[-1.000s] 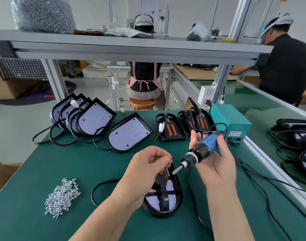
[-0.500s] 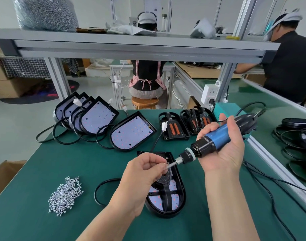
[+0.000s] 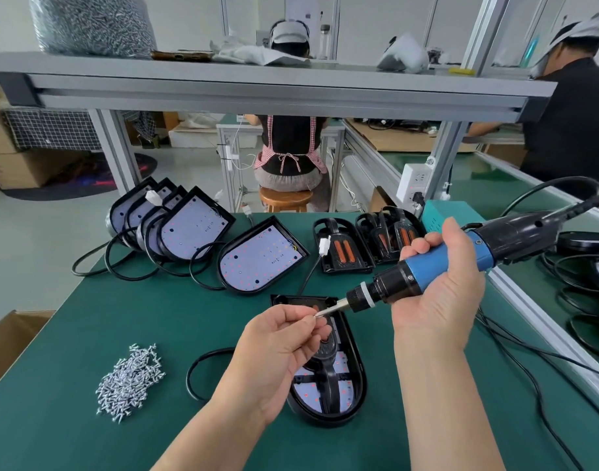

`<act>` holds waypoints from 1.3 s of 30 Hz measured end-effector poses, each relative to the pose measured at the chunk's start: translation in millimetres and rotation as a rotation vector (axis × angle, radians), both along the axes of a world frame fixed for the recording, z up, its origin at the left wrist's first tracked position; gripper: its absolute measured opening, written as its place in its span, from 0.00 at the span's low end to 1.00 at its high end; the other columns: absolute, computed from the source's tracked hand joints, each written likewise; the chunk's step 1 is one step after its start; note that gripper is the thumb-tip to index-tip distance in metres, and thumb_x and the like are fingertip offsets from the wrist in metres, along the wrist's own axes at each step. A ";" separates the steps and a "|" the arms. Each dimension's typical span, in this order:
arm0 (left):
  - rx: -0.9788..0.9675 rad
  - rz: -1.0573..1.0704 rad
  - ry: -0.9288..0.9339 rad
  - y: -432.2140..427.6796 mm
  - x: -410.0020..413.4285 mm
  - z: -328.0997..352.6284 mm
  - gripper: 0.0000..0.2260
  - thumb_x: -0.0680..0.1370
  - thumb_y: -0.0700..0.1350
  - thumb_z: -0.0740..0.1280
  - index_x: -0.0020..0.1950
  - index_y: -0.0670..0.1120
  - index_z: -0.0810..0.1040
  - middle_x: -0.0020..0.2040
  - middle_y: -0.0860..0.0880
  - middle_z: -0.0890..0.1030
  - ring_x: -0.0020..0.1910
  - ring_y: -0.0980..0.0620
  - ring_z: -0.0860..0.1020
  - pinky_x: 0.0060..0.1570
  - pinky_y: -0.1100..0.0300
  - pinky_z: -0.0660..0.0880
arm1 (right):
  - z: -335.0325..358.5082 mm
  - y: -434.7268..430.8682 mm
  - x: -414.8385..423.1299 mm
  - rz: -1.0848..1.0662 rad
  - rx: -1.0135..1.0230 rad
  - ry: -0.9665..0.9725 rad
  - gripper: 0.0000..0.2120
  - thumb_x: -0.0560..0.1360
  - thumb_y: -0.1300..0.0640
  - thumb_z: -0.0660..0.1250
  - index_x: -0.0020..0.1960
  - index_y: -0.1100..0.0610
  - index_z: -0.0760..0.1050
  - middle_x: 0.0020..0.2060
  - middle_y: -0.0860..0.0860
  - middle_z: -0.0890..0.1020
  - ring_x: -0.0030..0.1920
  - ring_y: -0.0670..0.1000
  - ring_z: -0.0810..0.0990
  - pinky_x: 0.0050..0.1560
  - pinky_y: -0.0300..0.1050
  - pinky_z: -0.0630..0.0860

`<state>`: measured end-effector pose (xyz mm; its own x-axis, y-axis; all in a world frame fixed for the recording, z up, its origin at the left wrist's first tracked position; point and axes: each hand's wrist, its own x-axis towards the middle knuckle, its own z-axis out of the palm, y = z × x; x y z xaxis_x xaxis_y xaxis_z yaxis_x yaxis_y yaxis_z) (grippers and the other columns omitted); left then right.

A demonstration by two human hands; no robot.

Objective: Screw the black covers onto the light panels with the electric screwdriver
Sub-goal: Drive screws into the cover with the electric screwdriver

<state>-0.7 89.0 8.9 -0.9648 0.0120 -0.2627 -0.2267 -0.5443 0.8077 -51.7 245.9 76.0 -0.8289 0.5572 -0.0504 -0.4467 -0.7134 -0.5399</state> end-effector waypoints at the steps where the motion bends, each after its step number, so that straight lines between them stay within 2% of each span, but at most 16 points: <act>1: 0.005 0.005 -0.001 -0.1 -0.4 -0.2 0.03 0.78 0.30 0.65 0.49 0.34 0.78 0.42 0.39 0.84 0.42 0.47 0.84 0.38 0.63 0.80 | 0.4 -0.3 0.2 -0.003 0.006 -0.006 0.07 0.78 0.62 0.71 0.47 0.57 0.71 0.31 0.48 0.75 0.26 0.45 0.73 0.30 0.37 0.74; 8: -0.050 0.023 0.029 0.5 0.6 -1.9 0.03 0.78 0.30 0.65 0.50 0.34 0.78 0.42 0.39 0.84 0.43 0.47 0.84 0.40 0.63 0.81 | -1.1 -1.9 0.8 -0.037 0.040 -0.038 0.07 0.78 0.62 0.70 0.47 0.59 0.71 0.30 0.48 0.75 0.26 0.46 0.73 0.31 0.38 0.74; 15: -0.277 0.130 0.208 7.4 5.6 -6.3 0.06 0.78 0.30 0.67 0.46 0.39 0.80 0.40 0.41 0.85 0.44 0.46 0.85 0.43 0.65 0.79 | -0.2 -3.6 0.5 -0.107 0.062 -0.075 0.11 0.77 0.63 0.72 0.52 0.62 0.70 0.30 0.49 0.75 0.27 0.46 0.73 0.32 0.40 0.75; 20: -0.426 0.207 0.352 11.7 9.5 -8.7 0.13 0.77 0.29 0.67 0.41 0.46 0.81 0.40 0.44 0.85 0.43 0.48 0.85 0.45 0.65 0.79 | -9.1 -1.2 0.8 -0.111 0.053 -0.093 0.08 0.77 0.60 0.73 0.50 0.58 0.73 0.31 0.47 0.76 0.29 0.46 0.75 0.34 0.40 0.77; 25: -0.532 0.256 0.432 13.7 11.1 -13.2 0.15 0.77 0.29 0.67 0.41 0.50 0.82 0.40 0.46 0.85 0.42 0.52 0.84 0.45 0.67 0.78 | -18.8 -1.8 -1.2 -0.078 0.037 -0.119 0.07 0.77 0.57 0.73 0.49 0.55 0.74 0.33 0.48 0.75 0.31 0.47 0.75 0.38 0.41 0.77; 30: -0.535 0.202 0.447 9.4 5.8 -20.2 0.16 0.77 0.29 0.67 0.43 0.50 0.82 0.41 0.46 0.85 0.44 0.51 0.85 0.46 0.66 0.78 | -18.0 -8.9 -1.4 -0.131 0.184 -0.027 0.08 0.79 0.56 0.71 0.52 0.56 0.73 0.32 0.49 0.77 0.32 0.49 0.78 0.38 0.43 0.79; 33: -0.553 0.168 0.458 8.0 0.8 -23.9 0.19 0.77 0.30 0.68 0.49 0.55 0.82 0.42 0.47 0.85 0.45 0.48 0.84 0.48 0.65 0.78 | -13.0 -11.8 -3.3 -0.143 0.232 0.023 0.07 0.77 0.57 0.72 0.50 0.56 0.73 0.31 0.49 0.77 0.30 0.50 0.78 0.37 0.43 0.78; 35: -0.574 0.172 0.467 4.7 -5.2 -25.5 0.19 0.76 0.31 0.70 0.53 0.57 0.80 0.41 0.48 0.85 0.43 0.50 0.84 0.48 0.66 0.77 | -10.3 -13.5 -4.3 -0.134 0.240 0.052 0.07 0.76 0.57 0.72 0.48 0.55 0.74 0.31 0.49 0.76 0.30 0.50 0.77 0.36 0.43 0.78; 39: -0.588 0.143 0.469 0.2 -12.1 -25.1 0.19 0.75 0.31 0.71 0.56 0.54 0.78 0.42 0.49 0.85 0.42 0.53 0.83 0.47 0.66 0.76 | -7.6 -15.1 -8.6 -0.126 0.243 0.073 0.07 0.76 0.58 0.71 0.48 0.56 0.73 0.31 0.50 0.76 0.29 0.50 0.76 0.36 0.43 0.77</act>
<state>-12.8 89.2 -16.2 -0.9584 -0.1366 0.2507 0.2521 0.0069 0.9677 -60.3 230.9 68.3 -0.7489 0.6444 0.1545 -0.5676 -0.5034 -0.6515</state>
